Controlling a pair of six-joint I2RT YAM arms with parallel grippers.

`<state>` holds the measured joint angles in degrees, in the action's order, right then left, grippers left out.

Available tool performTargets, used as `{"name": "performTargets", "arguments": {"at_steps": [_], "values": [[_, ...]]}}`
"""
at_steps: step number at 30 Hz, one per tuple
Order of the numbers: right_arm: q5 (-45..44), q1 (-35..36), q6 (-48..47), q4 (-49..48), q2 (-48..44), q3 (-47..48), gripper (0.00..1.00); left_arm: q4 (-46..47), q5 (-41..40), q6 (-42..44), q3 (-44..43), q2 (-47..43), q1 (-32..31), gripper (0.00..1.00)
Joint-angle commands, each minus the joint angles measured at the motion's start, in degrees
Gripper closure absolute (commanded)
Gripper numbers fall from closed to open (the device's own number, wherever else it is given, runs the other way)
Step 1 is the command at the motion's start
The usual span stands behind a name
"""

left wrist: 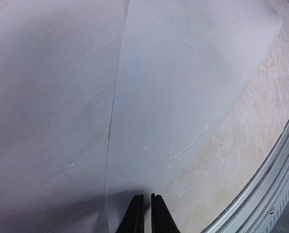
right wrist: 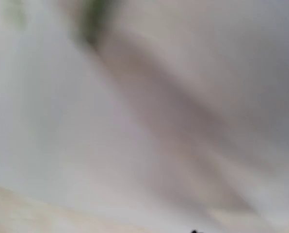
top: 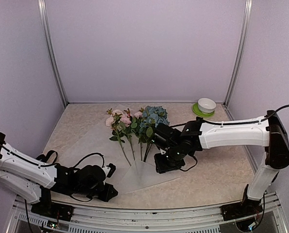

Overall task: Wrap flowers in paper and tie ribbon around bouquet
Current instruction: Press the fold line of the 1/4-folded wrapping paper.

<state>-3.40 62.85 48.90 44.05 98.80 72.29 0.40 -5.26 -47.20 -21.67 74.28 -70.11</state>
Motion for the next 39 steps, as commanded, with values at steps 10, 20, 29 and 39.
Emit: {"name": "performTargets", "arguments": {"at_steps": [10,20,29,39], "values": [[3.8,0.3,-9.5,-5.3,12.5,6.0,0.77,-7.5,2.0,3.9,-0.9,-1.7,2.2,0.91],[4.1,0.0,-7.1,-8.4,12.4,-1.5,0.82,-13.4,-1.0,14.8,-14.9,-2.3,3.6,0.86],[8.0,-1.9,1.0,-15.0,8.6,-8.3,0.82,-2.2,12.6,25.4,-22.1,15.2,9.6,0.78],[-2.0,-1.2,5.4,-10.0,4.8,-6.2,0.80,-11.2,13.2,29.0,-26.3,24.3,12.1,0.78]]}}
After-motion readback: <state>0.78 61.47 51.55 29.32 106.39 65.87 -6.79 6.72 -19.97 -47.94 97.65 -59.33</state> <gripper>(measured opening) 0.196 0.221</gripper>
